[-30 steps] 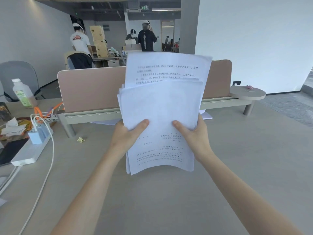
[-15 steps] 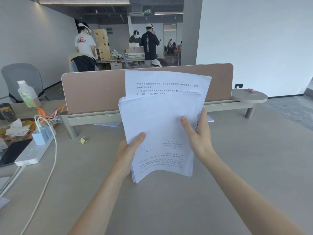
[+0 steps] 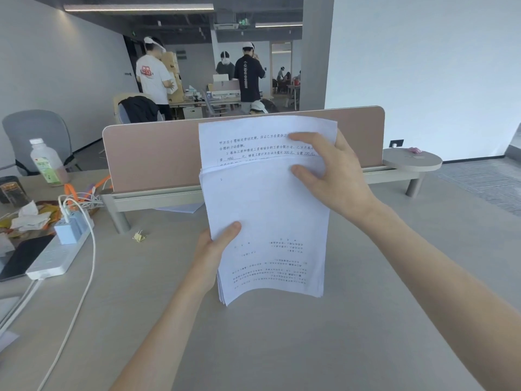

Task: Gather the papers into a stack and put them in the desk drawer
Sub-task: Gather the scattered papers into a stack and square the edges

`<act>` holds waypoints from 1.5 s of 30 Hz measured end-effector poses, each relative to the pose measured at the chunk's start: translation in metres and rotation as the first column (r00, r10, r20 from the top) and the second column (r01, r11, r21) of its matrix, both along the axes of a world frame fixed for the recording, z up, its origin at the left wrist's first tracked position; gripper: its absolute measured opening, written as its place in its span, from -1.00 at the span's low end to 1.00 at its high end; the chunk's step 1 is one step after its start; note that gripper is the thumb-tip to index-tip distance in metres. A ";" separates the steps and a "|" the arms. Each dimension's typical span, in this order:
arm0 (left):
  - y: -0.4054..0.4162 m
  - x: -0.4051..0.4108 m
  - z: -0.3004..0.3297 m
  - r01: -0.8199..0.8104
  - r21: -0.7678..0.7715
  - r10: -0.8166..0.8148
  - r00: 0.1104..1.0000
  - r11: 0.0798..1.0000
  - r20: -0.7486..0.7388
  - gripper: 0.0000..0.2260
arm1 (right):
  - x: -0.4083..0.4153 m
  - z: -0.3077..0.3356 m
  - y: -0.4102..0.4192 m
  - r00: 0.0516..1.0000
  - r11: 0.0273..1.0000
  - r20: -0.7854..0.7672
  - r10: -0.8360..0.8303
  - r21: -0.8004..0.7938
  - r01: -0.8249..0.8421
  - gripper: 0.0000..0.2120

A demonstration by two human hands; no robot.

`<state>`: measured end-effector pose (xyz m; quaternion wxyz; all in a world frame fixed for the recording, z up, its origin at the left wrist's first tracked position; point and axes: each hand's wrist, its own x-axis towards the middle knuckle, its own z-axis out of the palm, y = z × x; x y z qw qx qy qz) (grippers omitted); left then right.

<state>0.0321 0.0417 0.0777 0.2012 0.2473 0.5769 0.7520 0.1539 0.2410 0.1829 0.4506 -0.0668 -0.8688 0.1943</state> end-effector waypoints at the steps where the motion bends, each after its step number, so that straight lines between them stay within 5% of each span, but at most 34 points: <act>1: 0.000 0.000 0.000 0.003 0.005 -0.003 1.000 1.000 -0.001 -0.88 | 0.002 0.000 0.000 1.000 1.000 -0.001 0.006 -0.004 -0.006 -0.40; 6: -0.001 -0.001 0.000 0.008 0.007 -0.008 1.000 1.000 0.008 -0.81 | 0.011 0.009 -0.004 0.994 0.998 0.100 0.048 -0.032 -0.045 -0.16; 13: -0.003 0.001 0.001 0.038 0.017 -0.038 0.999 0.999 -0.011 -0.84 | 0.007 0.010 0.000 0.990 0.999 0.142 -0.023 0.040 0.018 -0.53; 22: -0.001 0.000 -0.001 0.026 0.037 -0.026 1.000 0.999 -0.001 -0.82 | 0.006 -0.003 0.010 0.997 0.992 0.045 0.063 0.110 -0.068 -0.66; 24: 0.000 -0.001 -0.001 0.016 0.025 -0.015 1.000 1.000 -0.013 -0.83 | 0.008 -0.005 0.008 0.998 0.998 0.010 0.062 -0.008 -0.062 -0.49; 26: 0.000 -0.001 -0.003 -0.012 0.011 0.012 1.000 1.000 -0.019 -0.88 | 0.012 -0.014 0.005 0.995 0.945 -0.028 0.098 -0.312 -0.102 -0.33; 28: 0.001 -0.001 -0.009 -0.051 -0.020 0.051 0.999 0.998 -0.018 -0.92 | 0.014 -0.035 0.000 0.978 0.746 -0.086 0.189 -0.635 -0.200 -0.35; 30: 0.001 -0.001 -0.016 -0.088 -0.072 0.088 0.996 0.994 0.000 -0.95 | 0.014 -0.065 0.000 0.968 0.584 -0.075 0.241 -0.785 -0.207 -0.44; 36: 0.012 0.008 -0.029 -0.184 -0.116 0.184 0.983 0.976 -0.009 -0.94 | 0.000 -0.118 -0.020 0.984 0.523 -0.085 0.159 -0.838 -0.157 -0.58; 45: 0.013 -0.001 -0.008 -0.102 -0.017 0.102 0.995 0.995 0.009 -0.90 | -0.004 -0.101 -0.011 0.972 0.655 -0.227 0.065 -0.725 -0.213 -0.80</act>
